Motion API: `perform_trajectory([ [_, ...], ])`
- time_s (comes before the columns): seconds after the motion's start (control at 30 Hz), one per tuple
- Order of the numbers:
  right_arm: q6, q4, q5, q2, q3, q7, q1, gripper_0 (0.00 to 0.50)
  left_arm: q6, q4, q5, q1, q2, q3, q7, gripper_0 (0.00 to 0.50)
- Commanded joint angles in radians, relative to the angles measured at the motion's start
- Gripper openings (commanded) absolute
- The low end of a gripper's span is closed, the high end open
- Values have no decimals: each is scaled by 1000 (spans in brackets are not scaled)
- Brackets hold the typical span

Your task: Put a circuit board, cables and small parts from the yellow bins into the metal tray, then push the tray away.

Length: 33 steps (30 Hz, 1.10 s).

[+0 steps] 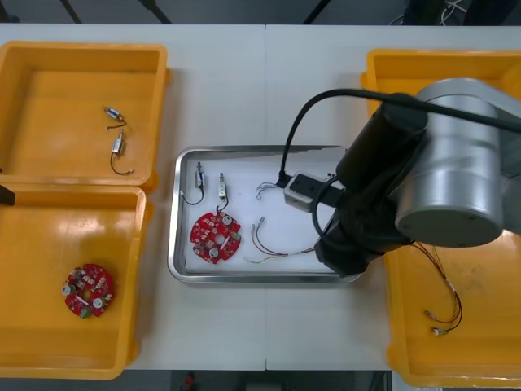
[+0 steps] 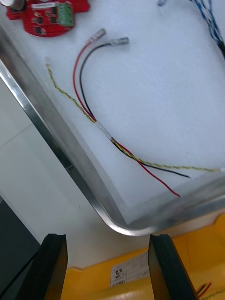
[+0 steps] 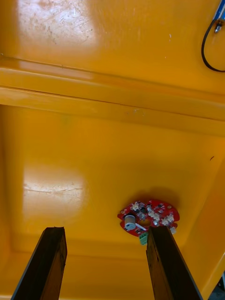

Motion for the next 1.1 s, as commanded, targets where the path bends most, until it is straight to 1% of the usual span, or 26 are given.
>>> perform_trajectory([
  [0.03,-56,-28,62,54,123,74,-72,500,-16,-22,-12,18,60,24,-79,500],
  [0.13,-92,-26,108,71,197,91,-95,500,-17,-22,-14,22,60,24,-81,500],
  [0.3,-137,-26,220,105,326,122,-124,500,-28,-22,-14,34,60,23,-82,500],
  [0.4,-160,-8,272,131,378,135,-133,500,-33,-25,-14,45,59,23,-84,500],
  [0.63,-183,61,344,200,441,152,-139,500,-48,-31,-23,54,55,23,-82,500],
  [0.73,-183,91,398,229,479,169,-145,500,-48,-31,-23,54,55,23,-79,500],
  [0.8,-185,106,421,243,497,174,-147,500,-48,-31,-23,54,55,23,-79,500],
  [1.1,-226,184,474,290,550,189,-147,500,-48,-31,-23,54,55,23,-79,500],
])
